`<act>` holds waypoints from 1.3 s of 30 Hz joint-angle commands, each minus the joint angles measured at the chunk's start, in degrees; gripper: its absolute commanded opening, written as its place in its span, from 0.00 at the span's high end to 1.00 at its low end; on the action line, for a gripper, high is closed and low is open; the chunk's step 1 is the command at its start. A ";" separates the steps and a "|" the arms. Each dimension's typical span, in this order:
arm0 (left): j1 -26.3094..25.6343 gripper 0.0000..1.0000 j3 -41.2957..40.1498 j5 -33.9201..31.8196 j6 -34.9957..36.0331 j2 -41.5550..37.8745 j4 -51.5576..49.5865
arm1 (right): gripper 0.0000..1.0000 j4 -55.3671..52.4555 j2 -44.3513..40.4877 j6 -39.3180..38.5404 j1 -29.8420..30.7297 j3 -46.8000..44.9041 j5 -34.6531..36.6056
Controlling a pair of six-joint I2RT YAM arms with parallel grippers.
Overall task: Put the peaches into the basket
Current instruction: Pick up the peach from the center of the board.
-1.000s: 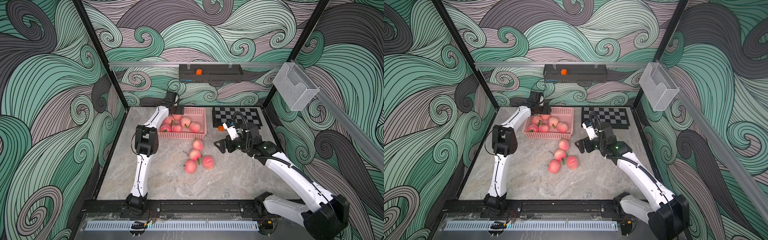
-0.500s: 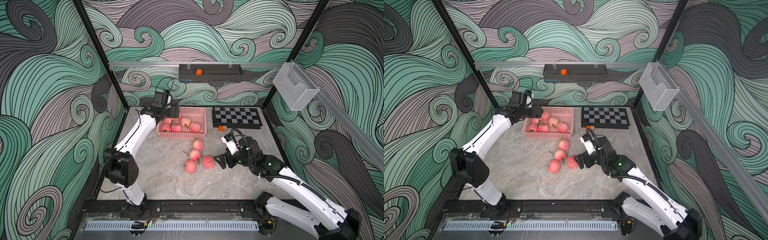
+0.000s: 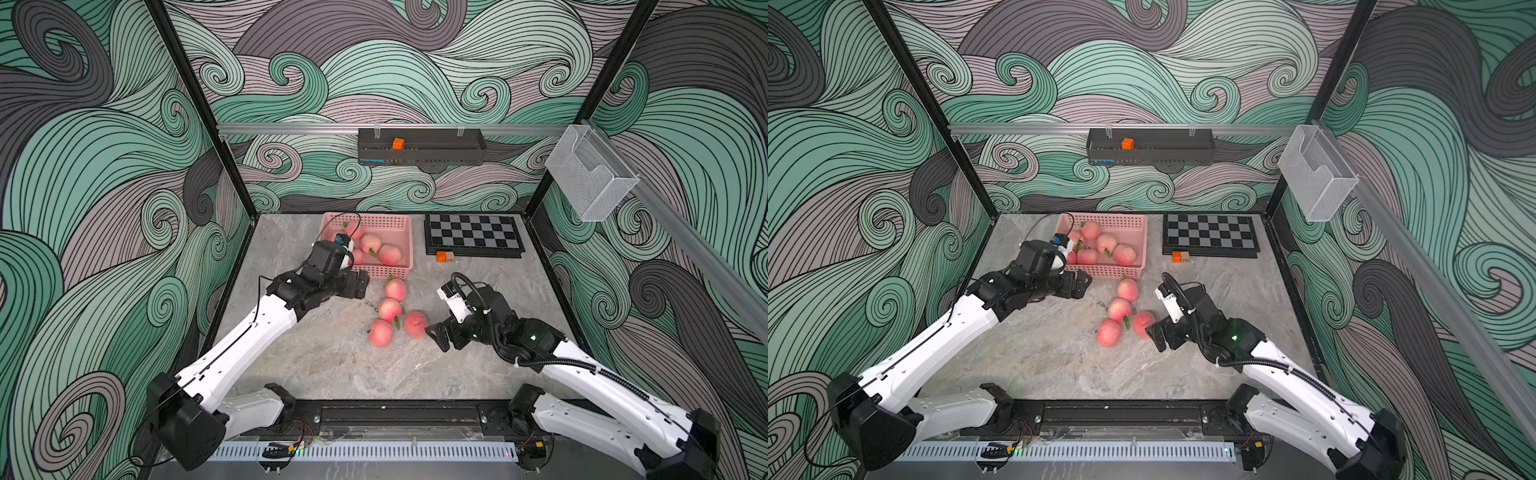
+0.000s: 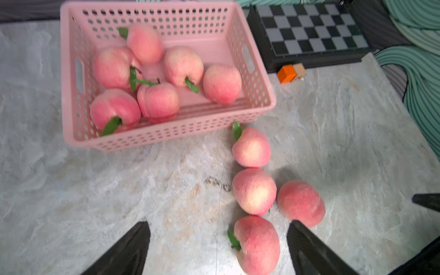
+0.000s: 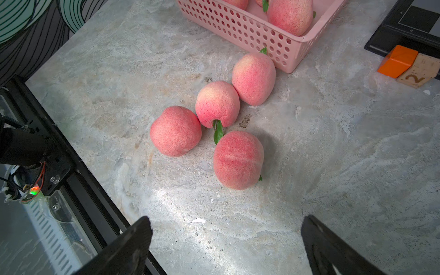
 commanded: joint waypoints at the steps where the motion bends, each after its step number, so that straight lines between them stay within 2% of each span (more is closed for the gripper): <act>1: -1.11 0.09 -3.60 0.87 -4.12 -2.88 -2.81 | 0.01 0.26 0.99 0.73 0.48 -0.86 0.88; 6: -1.59 0.09 -8.83 5.63 -6.64 -6.37 -4.21 | 0.01 1.71 3.80 0.65 0.61 -2.18 0.20; 12: -2.80 0.09 -15.71 10.72 -9.49 -10.45 -0.48 | 0.01 4.21 8.11 -0.17 0.57 -2.39 -0.76; 23: -5.15 0.09 -25.65 13.70 -15.01 -13.51 5.31 | 0.01 9.67 17.71 -2.66 -0.04 -1.06 -0.19; 39: -5.29 0.09 -22.01 10.67 -13.27 -13.23 0.83 | 0.01 16.73 30.10 -5.71 -1.62 2.92 -0.66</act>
